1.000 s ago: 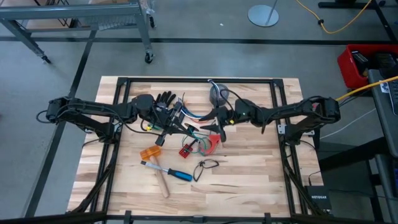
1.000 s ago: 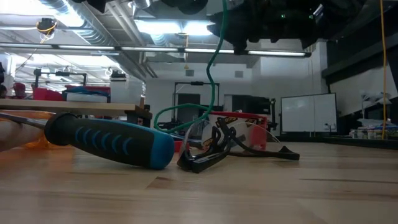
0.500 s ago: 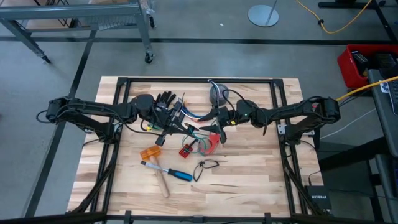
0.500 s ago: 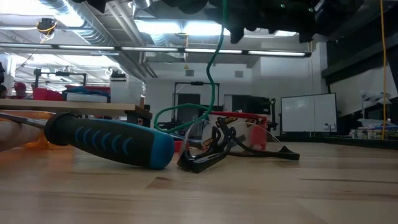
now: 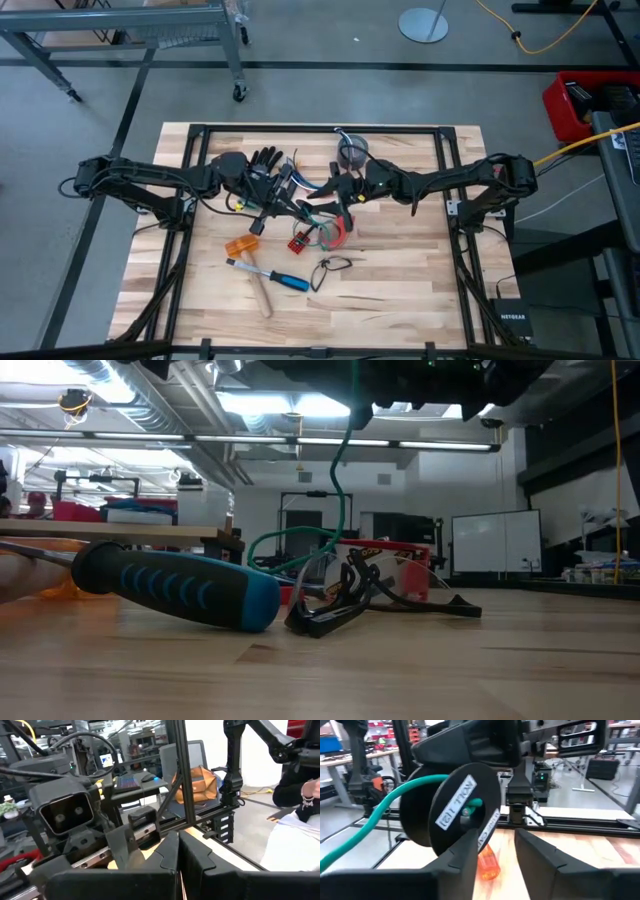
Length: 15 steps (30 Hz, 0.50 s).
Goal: Coil cords
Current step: Coil the wire onto the spool
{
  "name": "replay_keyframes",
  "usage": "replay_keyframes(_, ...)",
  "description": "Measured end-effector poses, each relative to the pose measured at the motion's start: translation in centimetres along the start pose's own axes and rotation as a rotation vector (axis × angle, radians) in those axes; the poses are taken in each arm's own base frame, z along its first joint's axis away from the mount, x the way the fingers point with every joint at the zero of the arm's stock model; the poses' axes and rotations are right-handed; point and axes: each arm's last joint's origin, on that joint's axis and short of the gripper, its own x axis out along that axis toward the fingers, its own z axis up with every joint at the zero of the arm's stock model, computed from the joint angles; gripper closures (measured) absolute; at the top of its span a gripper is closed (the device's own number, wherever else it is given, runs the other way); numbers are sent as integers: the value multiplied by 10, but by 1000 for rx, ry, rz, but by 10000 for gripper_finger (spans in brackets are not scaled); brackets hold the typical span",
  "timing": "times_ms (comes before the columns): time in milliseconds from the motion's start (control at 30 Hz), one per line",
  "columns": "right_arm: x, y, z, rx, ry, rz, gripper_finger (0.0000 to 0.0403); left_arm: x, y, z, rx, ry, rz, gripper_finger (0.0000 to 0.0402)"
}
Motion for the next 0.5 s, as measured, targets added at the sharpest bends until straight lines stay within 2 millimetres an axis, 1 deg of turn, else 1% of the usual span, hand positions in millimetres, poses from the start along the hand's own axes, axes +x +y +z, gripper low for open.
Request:
replay_keyframes(133, 0, 0, -3, 10, 28, 18, 315, 0, 0, 0, -4, 2, 1, 401)
replay_keyframes(233, 0, 0, -7, 22, 67, 6, 334, 0, 0, -1, -12, 6, 0, 401)
replay_keyframes(367, -3, -6, -11, 42, 119, -15, 342, 0, -1, -3, -65, 30, -4, 401)
replay_keyframes(500, -12, -17, -9, 63, 154, -55, 335, 0, -1, -6, -108, 58, -9, 401)
